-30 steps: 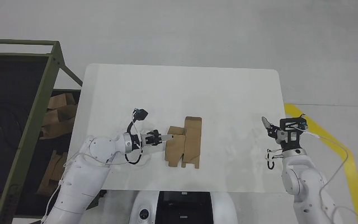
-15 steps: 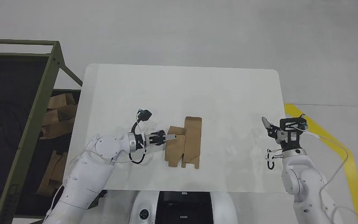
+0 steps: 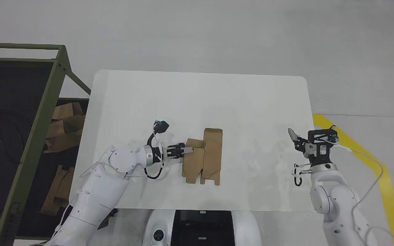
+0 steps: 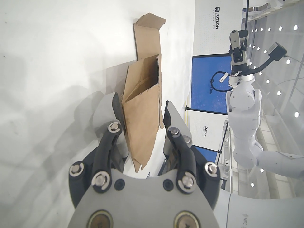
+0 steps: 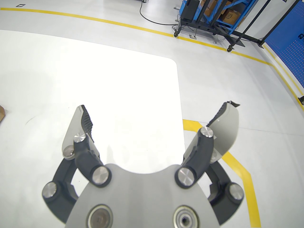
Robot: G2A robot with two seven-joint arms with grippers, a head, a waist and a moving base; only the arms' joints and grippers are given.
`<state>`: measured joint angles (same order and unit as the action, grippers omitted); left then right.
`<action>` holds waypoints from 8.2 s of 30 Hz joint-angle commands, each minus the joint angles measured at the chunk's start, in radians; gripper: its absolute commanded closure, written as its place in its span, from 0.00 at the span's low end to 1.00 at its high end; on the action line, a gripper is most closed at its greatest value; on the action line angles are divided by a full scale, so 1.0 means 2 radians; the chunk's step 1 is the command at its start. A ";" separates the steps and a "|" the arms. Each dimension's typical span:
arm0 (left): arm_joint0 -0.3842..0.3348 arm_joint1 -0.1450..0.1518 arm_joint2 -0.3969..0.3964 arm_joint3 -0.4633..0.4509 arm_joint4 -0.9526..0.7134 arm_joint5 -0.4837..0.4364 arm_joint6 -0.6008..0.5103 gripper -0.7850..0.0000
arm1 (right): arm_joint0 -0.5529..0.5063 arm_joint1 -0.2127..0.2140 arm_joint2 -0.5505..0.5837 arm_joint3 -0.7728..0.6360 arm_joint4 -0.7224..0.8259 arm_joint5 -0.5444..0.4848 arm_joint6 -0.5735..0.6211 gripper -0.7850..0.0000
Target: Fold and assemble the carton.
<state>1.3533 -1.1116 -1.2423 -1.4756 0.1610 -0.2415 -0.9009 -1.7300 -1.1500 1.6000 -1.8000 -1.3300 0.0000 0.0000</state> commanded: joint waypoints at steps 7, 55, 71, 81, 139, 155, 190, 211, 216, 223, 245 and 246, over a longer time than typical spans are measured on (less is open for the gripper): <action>-0.008 0.000 0.010 0.011 0.002 0.000 0.005 0.56 | 0.000 0.000 0.000 0.000 0.000 0.000 0.000 0.00; 0.056 0.027 -0.085 -0.081 -0.133 -0.049 -0.021 1.00 | 0.000 -0.003 -0.006 -0.007 0.027 -0.043 -0.019 0.00; 0.067 0.029 -0.097 -0.096 -0.140 -0.046 -0.013 1.00 | 0.002 -0.004 -0.008 -0.013 0.034 -0.049 -0.014 0.00; 0.051 0.031 -0.113 -0.102 -0.225 -0.072 -0.034 1.00 | 0.015 -0.007 -0.020 -0.023 0.096 -0.082 0.004 0.00; 0.022 0.038 -0.139 -0.144 -0.253 -0.123 -0.007 1.00 | 0.131 0.001 -0.090 -0.015 0.571 -0.318 0.307 0.00; 0.025 0.037 -0.132 -0.157 -0.247 -0.125 0.015 1.00 | 0.160 0.001 -0.132 0.024 0.722 -0.302 0.356 0.00; 0.036 0.037 -0.106 -0.165 -0.203 -0.145 0.050 1.00 | 0.205 -0.003 -0.198 0.026 0.723 -0.284 0.347 0.47; 0.031 0.038 -0.099 -0.164 -0.198 -0.140 0.057 1.00 | 0.213 -0.002 -0.204 0.037 0.736 -0.279 0.349 0.90; 0.028 0.038 -0.097 -0.162 -0.199 -0.140 0.056 1.00 | 0.214 -0.002 -0.204 0.040 0.739 -0.280 0.349 1.00; 0.026 0.038 -0.096 -0.160 -0.202 -0.138 0.058 1.00 | 0.217 -0.001 -0.205 0.044 0.742 -0.282 0.350 1.00; 0.015 0.044 -0.137 -0.119 -0.300 -0.126 0.012 0.00 | 0.232 0.005 -0.204 0.063 0.767 -0.286 0.414 1.00; 0.014 0.044 -0.138 -0.116 -0.304 -0.127 0.003 0.00 | 0.234 0.005 -0.205 0.064 0.768 -0.287 0.419 1.00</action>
<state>1.3839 -1.0239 -1.5160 -1.7142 -0.4368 -0.4932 -0.8738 -1.2654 -1.1402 1.1928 -1.6746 0.2035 -0.5721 0.8260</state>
